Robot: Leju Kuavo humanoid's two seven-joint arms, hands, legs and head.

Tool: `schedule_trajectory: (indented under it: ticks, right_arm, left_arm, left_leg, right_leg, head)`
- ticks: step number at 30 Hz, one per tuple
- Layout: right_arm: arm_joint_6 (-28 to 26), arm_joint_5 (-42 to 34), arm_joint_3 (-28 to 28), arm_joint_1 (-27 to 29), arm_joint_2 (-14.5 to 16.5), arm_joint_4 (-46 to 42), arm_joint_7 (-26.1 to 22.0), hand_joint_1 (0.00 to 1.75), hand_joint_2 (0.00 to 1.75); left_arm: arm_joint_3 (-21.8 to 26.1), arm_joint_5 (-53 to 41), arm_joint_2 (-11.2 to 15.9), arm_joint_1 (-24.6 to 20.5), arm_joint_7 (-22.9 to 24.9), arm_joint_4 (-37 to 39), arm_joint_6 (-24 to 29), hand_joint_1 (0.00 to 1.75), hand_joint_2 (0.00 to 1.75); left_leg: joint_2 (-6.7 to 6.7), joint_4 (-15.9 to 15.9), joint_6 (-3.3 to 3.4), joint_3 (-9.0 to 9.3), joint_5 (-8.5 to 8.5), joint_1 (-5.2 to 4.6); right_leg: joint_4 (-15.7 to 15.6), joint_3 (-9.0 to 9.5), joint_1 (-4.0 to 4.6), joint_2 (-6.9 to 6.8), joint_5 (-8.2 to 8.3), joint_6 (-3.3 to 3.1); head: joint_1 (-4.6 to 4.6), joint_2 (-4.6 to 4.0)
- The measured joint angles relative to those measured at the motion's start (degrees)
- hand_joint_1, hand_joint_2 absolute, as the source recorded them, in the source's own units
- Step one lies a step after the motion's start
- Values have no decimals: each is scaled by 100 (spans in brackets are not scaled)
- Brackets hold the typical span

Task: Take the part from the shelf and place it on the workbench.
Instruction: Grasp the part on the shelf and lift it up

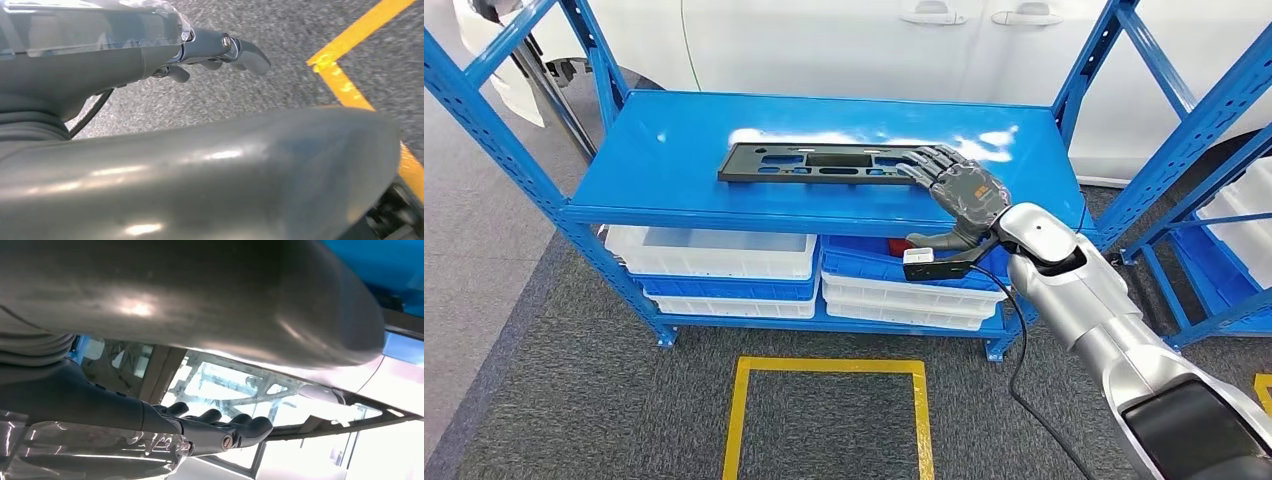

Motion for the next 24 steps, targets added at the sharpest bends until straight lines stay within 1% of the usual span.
schedule_trajectory:
  ticks: [1, 2, 3, 4, 5, 7, 8, 9, 10, 12, 13, 14, 15, 17, 18, 19, 20, 21, 22, 23, 24]
  right_arm:
    - [1, -4, 5, 1, -11, 0, -1, 0, 0]
    - [7, -14, 13, 2, -25, 4, -2, 0, 0]
    - [16, -28, 24, 1, -41, 9, -3, 0, 0]
    - [22, -48, 38, 5, -55, 12, -4, 0, 0]
    - [26, -73, 53, 7, -67, 13, -3, 0, 0]
    - [11, -109, 71, 0, -80, -3, 0, 0, 0]
    - [-1, -122, 77, -7, -81, -11, 3, 0, 0]
    - [-15, -130, 82, -12, -82, -17, 5, 0, 0]
    - [-32, -137, 87, -7, -83, -21, 10, 0, 0]
    - [-70, -145, 104, 21, -84, -22, 19, 0, 0]
    - [-83, -147, 115, 44, -84, -22, 21, 0, 0]
    - [-92, -149, 125, 67, -86, -23, 21, 0, 0]
    - [-94, -150, 133, 86, -89, -26, 21, 0, 0]
    - [-96, -156, 144, 107, -95, -40, 22, 0, 0]
    - [-98, -161, 148, 110, -99, -46, 25, 0, 0]
    - [-101, -166, 153, 116, -106, -51, 31, 0, 0]
    - [-108, -172, 156, 130, -115, -51, 40, 0, 0]
    - [-115, -175, 160, 144, -125, -52, 51, 0, 0]
    - [-124, -176, 162, 162, -134, -59, 61, 0, 0]
    - [-137, -177, 162, 175, -141, -70, 68, 0, 0]
    - [-151, -178, 163, 180, -149, -81, 74, 0, 0]
  left_arm:
    - [0, -1, -3, 2, -9, 0, -3, 0, 0]
    - [0, -3, -7, 4, -17, 1, -7, 0, 0]
    - [0, -4, -11, 6, -23, 1, -11, 0, 0]
    - [0, -4, -11, 3, -25, 1, -14, 0, 0]
    - [0, -4, -11, -3, -25, 1, -15, 0, 0]
    - [0, -5, -4, -22, -23, -2, -15, 0, 0]
    - [0, -5, -3, -31, -24, -3, -14, 0, 0]
    - [0, -6, -3, -39, -24, -4, -14, 0, 0]
    - [0, -7, -3, -45, -24, -4, -14, 0, 0]
    - [0, -10, -4, -44, -24, -4, -17, 0, 0]
    - [0, -13, -4, -38, -24, -4, -20, 0, 0]
    - [0, -16, -4, -33, -24, -4, -24, 0, 0]
    - [0, -19, -4, -32, -24, -4, -26, 0, 0]
    - [0, -22, -3, -35, -24, -4, -29, 0, 0]
    - [0, -24, -2, -40, -25, -4, -30, 0, 0]
    - [0, -27, -1, -47, -26, -5, -31, 0, 0]
    - [0, -31, 2, -51, -28, -5, -31, 0, 0]
    - [0, -35, 4, -56, -30, -6, -31, 0, 0]
    - [0, -38, 2, -58, -33, -7, -32, 0, 0]
    - [0, -40, -1, -60, -37, -7, -32, 0, 0]
    - [0, -40, -5, -69, -41, -7, -33, 0, 0]
  left_leg:
    - [-2, 0, -13, 96, -71, 0]
    - [-4, 13, -34, 181, -145, -7]
    - [-8, 18, -66, 239, -216, -14]
    - [-12, 18, -102, 271, -281, -19]
    - [-11, 35, -139, 295, -321, -24]
    - [-1, 90, -195, 319, -349, -21]
    - [4, 226, -216, 284, -355, -17]
    - [7, 454, -237, 173, -401, -12]
    - [8, 788, -260, -17, -506, -2]
    - [9, 1491, -303, -484, -810, 5]
    - [9, 1690, -314, -665, -894, 8]
    - [9, 1698, -313, -757, -845, 8]
    - [9, 1506, -300, -755, -650, 7]
    - [9, 766, -240, -568, -69, -4]
    - [10, 415, -205, -479, 106, -20]
    - [11, 203, -170, -420, 208, -36]
    - [10, 124, -142, -401, 210, -51]
    - [9, 81, -121, -396, 208, -59]
    - [11, 70, -94, -376, 243, -44]
    - [12, 39, -69, -357, 254, -28]
    - [16, 8, -45, -337, 265, -12]
  right_leg:
    - [-360, 44, -2, -8, 304, -14]
    - [-787, 91, 5, -16, 706, -42]
    - [-1110, 134, 20, -23, 1026, -76]
    - [-1308, 150, 39, -22, 1251, -115]
    - [-1396, 151, 56, -18, 1335, -156]
    - [-1401, 214, 56, -3, 1278, -239]
    - [-1421, 267, 48, -1, 1244, -280]
    - [-1435, 324, 42, 1, 1209, -314]
    - [-1449, 372, 43, 1, 1172, -341]
    - [-1445, 439, 57, 8, 1092, -372]
    - [-1439, 475, 64, 17, 1051, -376]
    - [-1429, 518, 71, 26, 1009, -375]
    - [-1417, 570, 76, 35, 964, -372]
    - [-1402, 681, 87, 43, 877, -355]
    - [-1399, 712, 93, 45, 849, -339]
    - [-1397, 723, 98, 46, 829, -315]
    - [-1397, 722, 98, 46, 817, -285]
    - [-1398, 713, 97, 47, 810, -253]
    - [-1394, 711, 94, 46, 788, -219]
    - [-1353, 700, 90, 42, 743, -187]
    - [-1214, 641, 86, 38, 648, -158]
  head:
    - [0, 0]
    - [0, 0]
    - [1, 0]
    - [-1, 1]
    - [-2, 1]
    - [-3, 1]
    - [-4, 0]
    - [-5, 0]
    - [-5, 0]
    - [-6, 0]
    - [-6, 0]
    - [-7, 0]
    - [-7, 0]
    - [-6, 0]
    - [-6, 0]
    - [-6, 0]
    - [-6, 0]
    - [-6, 0]
    - [-6, 0]
    - [-6, 0]
    - [-5, 0]
